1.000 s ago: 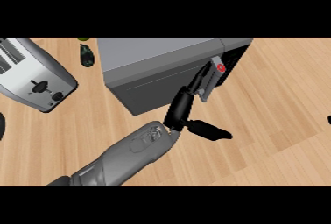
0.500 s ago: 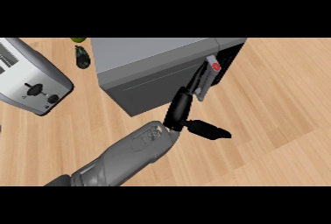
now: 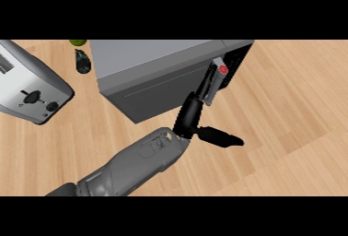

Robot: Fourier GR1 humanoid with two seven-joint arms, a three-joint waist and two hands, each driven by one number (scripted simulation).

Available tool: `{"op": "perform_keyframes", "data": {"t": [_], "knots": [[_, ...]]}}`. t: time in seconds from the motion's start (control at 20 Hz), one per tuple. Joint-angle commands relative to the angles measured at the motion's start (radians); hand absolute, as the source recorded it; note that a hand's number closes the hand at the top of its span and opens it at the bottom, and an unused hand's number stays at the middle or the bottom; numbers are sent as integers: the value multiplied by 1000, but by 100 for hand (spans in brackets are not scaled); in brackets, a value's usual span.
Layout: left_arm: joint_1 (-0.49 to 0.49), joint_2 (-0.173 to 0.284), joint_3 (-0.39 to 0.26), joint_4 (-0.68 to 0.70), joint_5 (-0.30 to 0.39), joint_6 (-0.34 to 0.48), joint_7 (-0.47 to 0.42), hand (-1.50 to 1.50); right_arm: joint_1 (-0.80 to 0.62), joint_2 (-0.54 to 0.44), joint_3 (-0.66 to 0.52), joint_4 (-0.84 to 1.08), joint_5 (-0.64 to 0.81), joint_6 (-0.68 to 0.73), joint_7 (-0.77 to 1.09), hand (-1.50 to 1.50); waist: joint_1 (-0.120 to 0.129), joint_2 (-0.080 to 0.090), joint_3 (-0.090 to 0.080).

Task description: Pick up the milk, place it into the microwave and close the microwave

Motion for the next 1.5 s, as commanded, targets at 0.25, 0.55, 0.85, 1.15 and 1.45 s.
{"op": "perform_keyframes", "data": {"t": [0.25, 0.55, 0.85, 1.15, 1.45], "knots": [[-77, -3, 17, 60, 63, 2, -3, -150, -20, -26, -3, 9, -40, 3, 29, -150, -8, 5, 2], [-88, -3, -1, 69, 93, 2, -26, -150, -29, -47, 2, 13, -65, 9, 54, -150, -8, 4, 1], [-104, -3, -21, 75, 126, 7, -30, -150, -58, -63, -4, 10, -95, 13, 61, -150, -8, 2, 1], [-88, -3, -20, 91, 200, -34, 18, 150, -68, -74, -3, 7, -114, 15, 72, -150, -6, 14, 2], [-146, 42, -116, 259, 82, 57, 34, -150, -57, -86, -14, 4, -130, 8, 87, -150, 23, -12, 16]]}}
